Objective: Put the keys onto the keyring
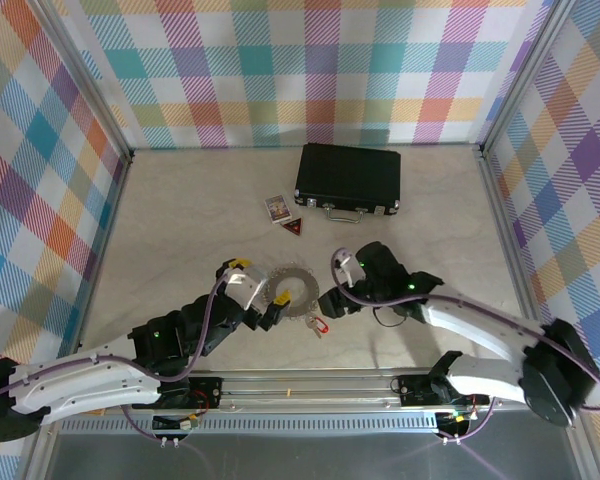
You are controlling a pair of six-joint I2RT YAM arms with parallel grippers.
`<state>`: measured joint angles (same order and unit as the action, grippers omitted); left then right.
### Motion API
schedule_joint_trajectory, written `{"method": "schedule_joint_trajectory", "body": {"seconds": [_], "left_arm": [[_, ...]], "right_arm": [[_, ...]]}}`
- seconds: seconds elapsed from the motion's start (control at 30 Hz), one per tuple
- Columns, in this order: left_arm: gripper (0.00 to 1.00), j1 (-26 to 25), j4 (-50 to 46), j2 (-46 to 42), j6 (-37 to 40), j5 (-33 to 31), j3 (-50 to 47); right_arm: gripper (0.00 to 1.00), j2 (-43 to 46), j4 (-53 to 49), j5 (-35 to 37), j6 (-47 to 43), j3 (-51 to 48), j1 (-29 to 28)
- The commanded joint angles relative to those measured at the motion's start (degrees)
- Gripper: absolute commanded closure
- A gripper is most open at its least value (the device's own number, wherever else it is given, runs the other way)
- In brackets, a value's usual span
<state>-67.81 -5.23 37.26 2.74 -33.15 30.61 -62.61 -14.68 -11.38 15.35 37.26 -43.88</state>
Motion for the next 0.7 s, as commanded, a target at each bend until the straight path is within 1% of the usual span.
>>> {"method": "schedule_joint_trajectory", "body": {"seconds": [0.0,0.03,0.17,0.3,0.33,0.4,0.47,0.53,0.57,0.6,0.63,0.67], "left_arm": [[0.0,3.0,2.8,1.5,-4.0,-6.3,0.0],[0.0,4.4,2.8,2.0,-5.2,-5.5,-0.1],[0.0,13.6,4.4,5.1,-9.8,0.2,-1.0],[0.0,23.7,3.5,10.8,-13.8,2.2,-0.2],[0.0,25.3,4.4,11.8,-13.8,2.0,-0.5],[0.0,28.3,7.4,13.8,-13.9,0.7,-2.0],[0.0,30.9,10.7,15.2,-13.3,0.3,-3.8],[0.0,33.6,13.1,16.7,-13.0,-1.1,-5.7],[0.0,35.3,13.8,17.6,-13.4,-2.1,-6.1],[0.0,37.4,13.2,17.9,-15.2,-1.3,-5.8],[0.0,39.0,13.6,18.0,-15.3,0.7,-5.9],[0.0,40.1,16.0,17.9,-13.4,2.5,-6.5]], "right_arm": [[0.06,7.1,-1.4,11.7,-1.2,-1.8,0.6],[0.01,9.2,-1.3,14.3,-1.5,-2.3,0.7],[0.01,17.1,1.1,25.4,-3.3,-4.4,1.6],[0.01,21.7,4.5,36.1,-5.8,-7.3,3.7],[0.01,22.5,6.3,37.5,-6.1,-8.6,4.8],[0.01,24.3,12.6,38.5,-7.3,-13.1,9.0],[0.01,25.9,16.3,39.8,-6.3,-16.0,13.0],[0.01,27.0,18.3,44.2,-4.5,-18.3,15.6],[0.01,27.0,21.1,45.6,-5.7,-20.0,16.6],[0.01,26.9,24.8,45.8,-7.5,-22.1,17.6],[0.01,26.7,26.4,47.4,-7.3,-22.9,18.3],[0.01,26.9,25.5,48.2,-6.5,-22.7,19.3]]}}
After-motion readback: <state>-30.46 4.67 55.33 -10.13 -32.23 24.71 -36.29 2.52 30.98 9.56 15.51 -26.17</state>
